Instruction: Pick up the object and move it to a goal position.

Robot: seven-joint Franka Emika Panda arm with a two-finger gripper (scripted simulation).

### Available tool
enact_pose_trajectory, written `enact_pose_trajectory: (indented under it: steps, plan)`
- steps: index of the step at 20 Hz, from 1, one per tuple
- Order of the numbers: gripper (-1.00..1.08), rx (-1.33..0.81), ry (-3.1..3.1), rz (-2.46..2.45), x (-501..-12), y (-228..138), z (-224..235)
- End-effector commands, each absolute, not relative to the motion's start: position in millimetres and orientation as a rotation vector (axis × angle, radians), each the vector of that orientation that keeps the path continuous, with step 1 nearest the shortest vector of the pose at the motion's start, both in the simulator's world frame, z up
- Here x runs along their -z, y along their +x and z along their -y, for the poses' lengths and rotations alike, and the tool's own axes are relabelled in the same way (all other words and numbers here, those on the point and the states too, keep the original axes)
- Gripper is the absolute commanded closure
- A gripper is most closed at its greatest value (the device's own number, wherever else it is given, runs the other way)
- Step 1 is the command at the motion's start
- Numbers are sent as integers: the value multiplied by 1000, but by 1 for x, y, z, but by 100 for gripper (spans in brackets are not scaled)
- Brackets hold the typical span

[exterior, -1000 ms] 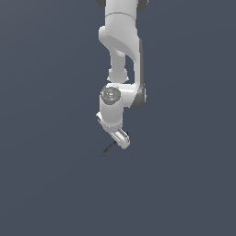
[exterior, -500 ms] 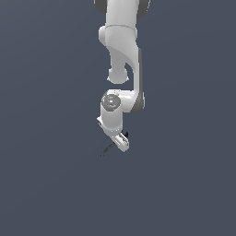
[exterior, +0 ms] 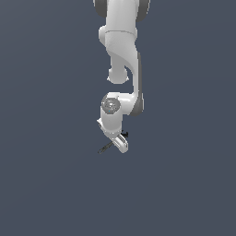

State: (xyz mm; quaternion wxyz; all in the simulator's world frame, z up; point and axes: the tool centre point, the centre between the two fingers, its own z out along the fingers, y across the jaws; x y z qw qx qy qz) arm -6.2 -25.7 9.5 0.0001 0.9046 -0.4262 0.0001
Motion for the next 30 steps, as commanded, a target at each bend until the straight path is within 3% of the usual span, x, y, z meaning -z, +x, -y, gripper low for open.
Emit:
enact_pose_trajectory:
  steps: [1,15,30]
  plan:
    - [108,0,2844,1336,-8,-6,24]
    - [108,-3,2839,1342,-14,5,30]
    - [108,-2,2840,1339,-40,74,39]
